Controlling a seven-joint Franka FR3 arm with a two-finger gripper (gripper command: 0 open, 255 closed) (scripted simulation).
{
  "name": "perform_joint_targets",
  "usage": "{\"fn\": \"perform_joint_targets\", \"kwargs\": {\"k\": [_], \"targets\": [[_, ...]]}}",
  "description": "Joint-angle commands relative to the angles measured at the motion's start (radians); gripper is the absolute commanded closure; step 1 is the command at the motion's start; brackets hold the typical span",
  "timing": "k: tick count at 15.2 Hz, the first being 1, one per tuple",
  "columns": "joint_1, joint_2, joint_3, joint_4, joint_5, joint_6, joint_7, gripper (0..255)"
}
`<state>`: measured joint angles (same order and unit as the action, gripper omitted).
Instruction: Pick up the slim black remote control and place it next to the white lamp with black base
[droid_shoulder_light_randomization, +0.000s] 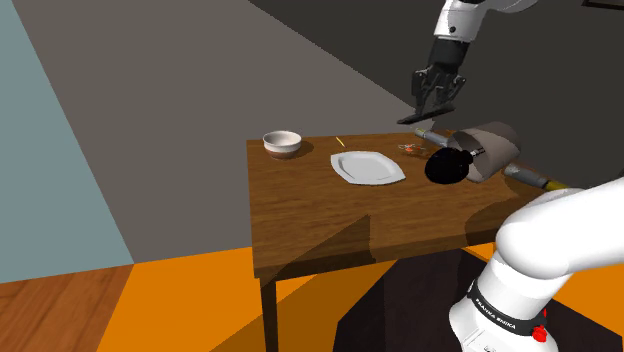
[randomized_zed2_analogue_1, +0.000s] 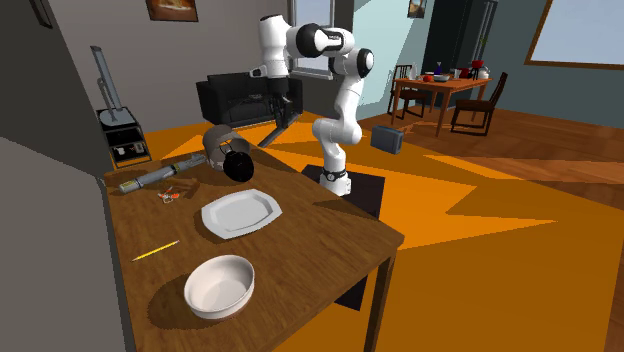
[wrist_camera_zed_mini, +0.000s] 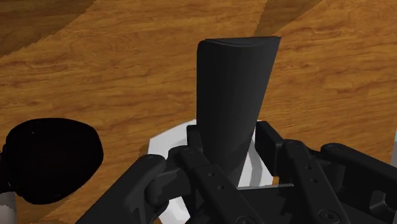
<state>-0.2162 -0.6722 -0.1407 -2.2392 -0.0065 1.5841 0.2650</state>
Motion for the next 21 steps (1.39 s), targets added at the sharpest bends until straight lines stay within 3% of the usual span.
{"fn": "perform_joint_targets", "kwargs": {"k": [1,8,21], "targets": [[-0.017,-0.056,-0.027,-0.029,-0.024,-0.028,-0.034,255],[-0.076,-0.198,-0.123,-0.086,-0.113,-0.11,-0.15,255],[-0.093,-0.247,-0.148,-0.288,-0.14,0.042,-0.154,255]]}}
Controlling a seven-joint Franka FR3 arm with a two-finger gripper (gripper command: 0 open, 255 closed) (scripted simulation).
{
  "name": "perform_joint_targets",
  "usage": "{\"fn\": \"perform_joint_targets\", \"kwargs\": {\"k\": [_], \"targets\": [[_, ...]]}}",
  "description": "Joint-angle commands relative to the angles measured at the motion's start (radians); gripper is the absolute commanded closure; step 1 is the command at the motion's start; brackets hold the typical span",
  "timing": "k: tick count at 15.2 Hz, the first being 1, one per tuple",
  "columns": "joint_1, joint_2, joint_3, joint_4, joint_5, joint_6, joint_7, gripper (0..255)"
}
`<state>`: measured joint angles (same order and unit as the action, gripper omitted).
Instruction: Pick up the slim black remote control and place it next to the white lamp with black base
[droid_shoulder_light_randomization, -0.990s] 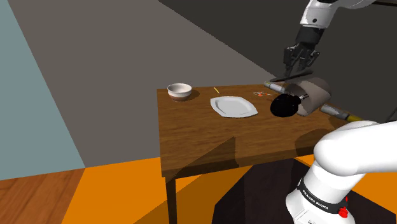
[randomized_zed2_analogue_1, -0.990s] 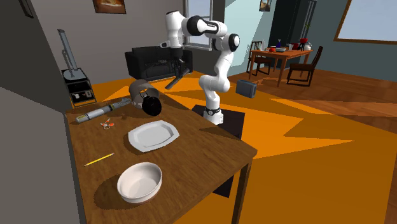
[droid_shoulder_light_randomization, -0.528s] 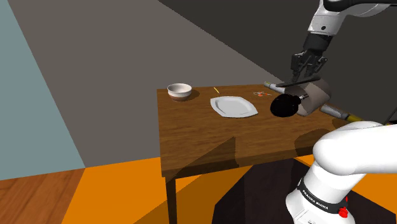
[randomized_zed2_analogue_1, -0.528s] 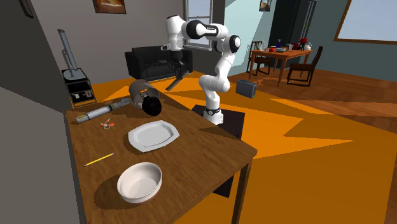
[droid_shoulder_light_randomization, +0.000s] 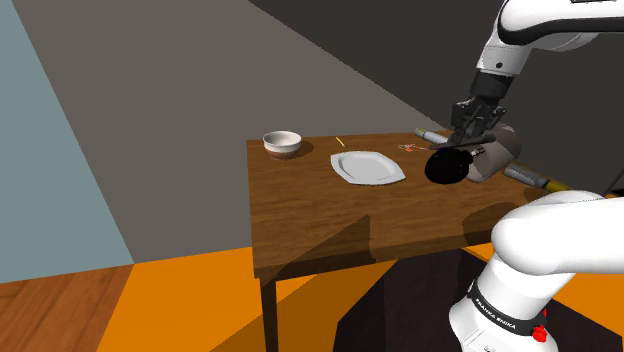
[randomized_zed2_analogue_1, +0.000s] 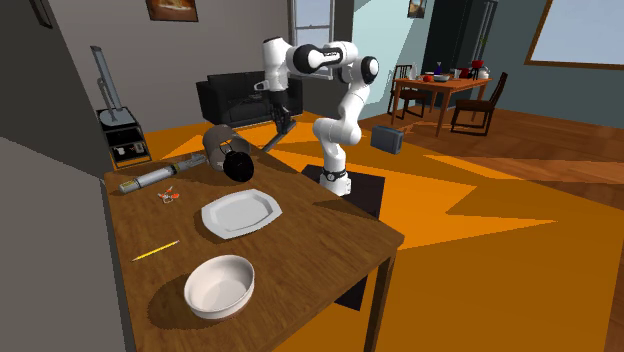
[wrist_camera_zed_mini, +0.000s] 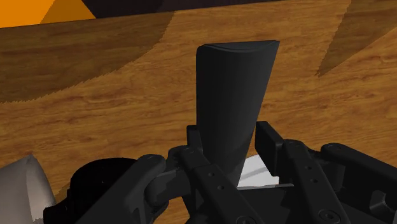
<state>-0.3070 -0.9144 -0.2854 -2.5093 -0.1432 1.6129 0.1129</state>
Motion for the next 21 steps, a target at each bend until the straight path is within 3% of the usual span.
{"fn": "perform_joint_targets", "kwargs": {"k": [1,21], "targets": [[-0.004,-0.008,-0.006,-0.032,-0.006,0.025,-0.002,255],[-0.033,-0.001,-0.067,-0.294,-0.064,0.292,-0.013,255]]}}
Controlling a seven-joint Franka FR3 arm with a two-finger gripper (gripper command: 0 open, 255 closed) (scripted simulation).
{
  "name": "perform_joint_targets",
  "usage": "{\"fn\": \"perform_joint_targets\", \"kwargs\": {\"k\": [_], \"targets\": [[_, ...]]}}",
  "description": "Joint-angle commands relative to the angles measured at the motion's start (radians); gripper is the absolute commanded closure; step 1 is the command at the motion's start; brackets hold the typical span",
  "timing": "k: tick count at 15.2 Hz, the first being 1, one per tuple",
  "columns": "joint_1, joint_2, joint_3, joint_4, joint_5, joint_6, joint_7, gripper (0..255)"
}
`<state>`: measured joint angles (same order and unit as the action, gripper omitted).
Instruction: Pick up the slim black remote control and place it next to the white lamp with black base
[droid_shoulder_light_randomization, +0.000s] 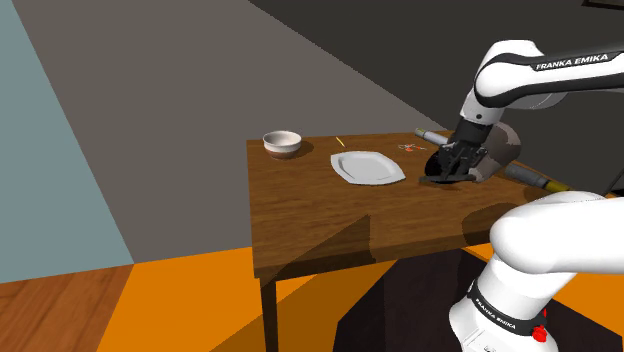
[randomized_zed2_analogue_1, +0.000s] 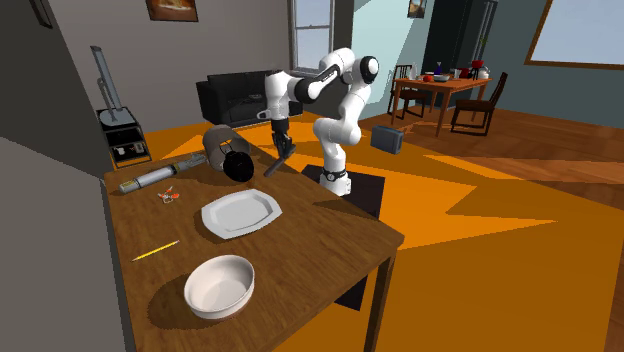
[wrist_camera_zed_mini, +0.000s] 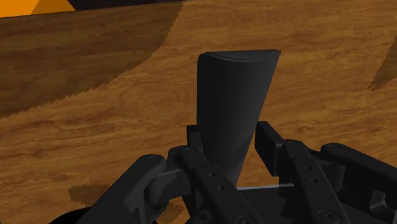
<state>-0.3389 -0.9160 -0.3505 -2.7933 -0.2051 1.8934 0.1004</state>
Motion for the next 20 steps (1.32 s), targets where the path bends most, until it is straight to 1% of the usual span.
{"fn": "perform_joint_targets", "kwargs": {"k": [1,11,19,20], "targets": [[-0.003,0.004,-0.006,-0.022,-0.006,0.026,-0.001,255],[-0.015,0.066,-0.048,-0.126,-0.043,0.191,-0.009,255],[-0.02,0.158,-0.088,-0.195,-0.073,0.349,-0.017,255],[-0.02,0.158,-0.088,-0.195,-0.073,0.349,-0.017,255]]}}
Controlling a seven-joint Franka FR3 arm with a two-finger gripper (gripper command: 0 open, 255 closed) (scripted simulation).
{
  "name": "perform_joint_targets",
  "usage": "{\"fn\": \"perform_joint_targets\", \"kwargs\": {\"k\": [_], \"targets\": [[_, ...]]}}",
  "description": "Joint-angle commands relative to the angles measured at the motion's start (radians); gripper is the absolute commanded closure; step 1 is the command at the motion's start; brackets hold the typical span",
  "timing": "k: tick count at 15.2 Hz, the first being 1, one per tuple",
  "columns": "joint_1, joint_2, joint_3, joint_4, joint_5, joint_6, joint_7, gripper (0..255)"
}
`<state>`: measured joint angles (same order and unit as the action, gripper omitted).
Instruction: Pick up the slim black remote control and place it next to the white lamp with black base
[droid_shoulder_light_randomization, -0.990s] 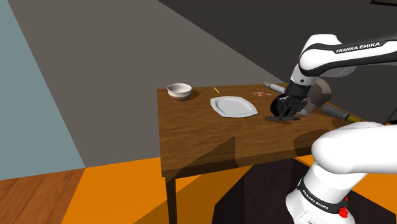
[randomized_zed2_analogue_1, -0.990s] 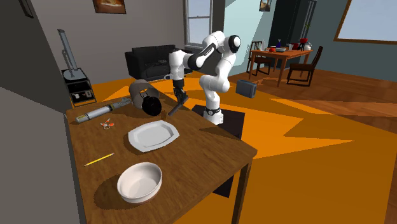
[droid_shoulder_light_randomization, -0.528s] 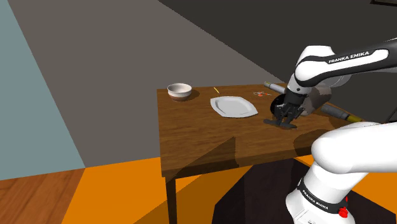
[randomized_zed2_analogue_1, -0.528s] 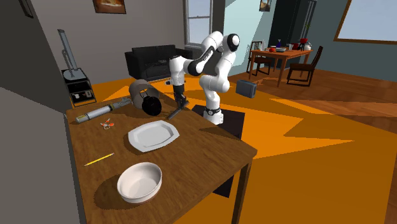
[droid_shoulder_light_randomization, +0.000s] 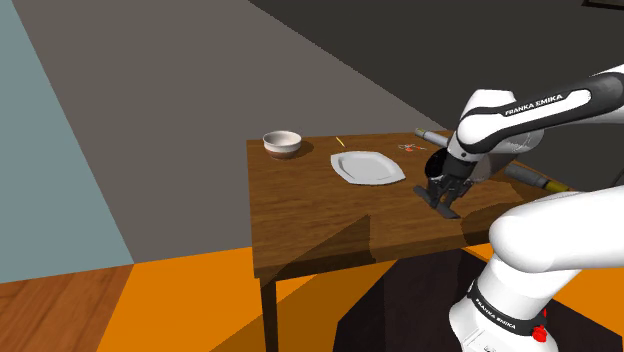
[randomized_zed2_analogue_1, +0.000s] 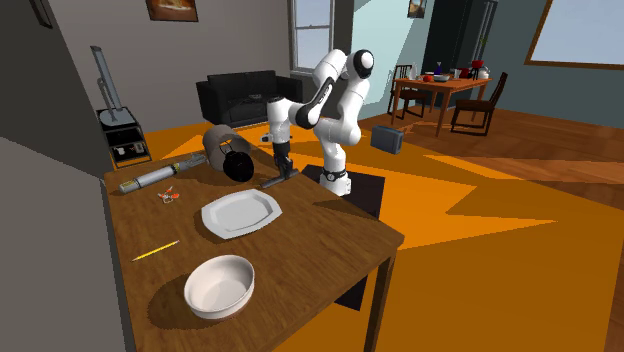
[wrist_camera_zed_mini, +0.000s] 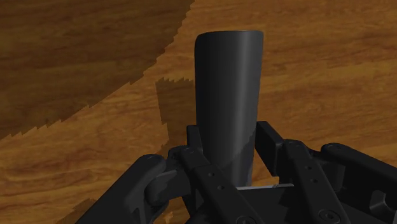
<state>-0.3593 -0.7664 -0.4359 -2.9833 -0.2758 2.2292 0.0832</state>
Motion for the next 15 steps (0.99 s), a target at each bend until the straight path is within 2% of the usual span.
{"fn": "perform_joint_targets", "kwargs": {"k": [1,6,7,12,15], "targets": [[0.0,0.009,-0.003,-0.005,-0.002,0.014,0.0,255],[0.0,0.009,-0.003,-0.005,-0.002,0.014,0.0,255],[0.0,0.009,-0.003,-0.005,-0.002,0.014,0.0,0],[0.0,0.009,-0.003,-0.005,-0.002,0.014,0.0,0],[0.0,-0.075,0.028,0.06,0.021,-0.133,0.001,0]]}}
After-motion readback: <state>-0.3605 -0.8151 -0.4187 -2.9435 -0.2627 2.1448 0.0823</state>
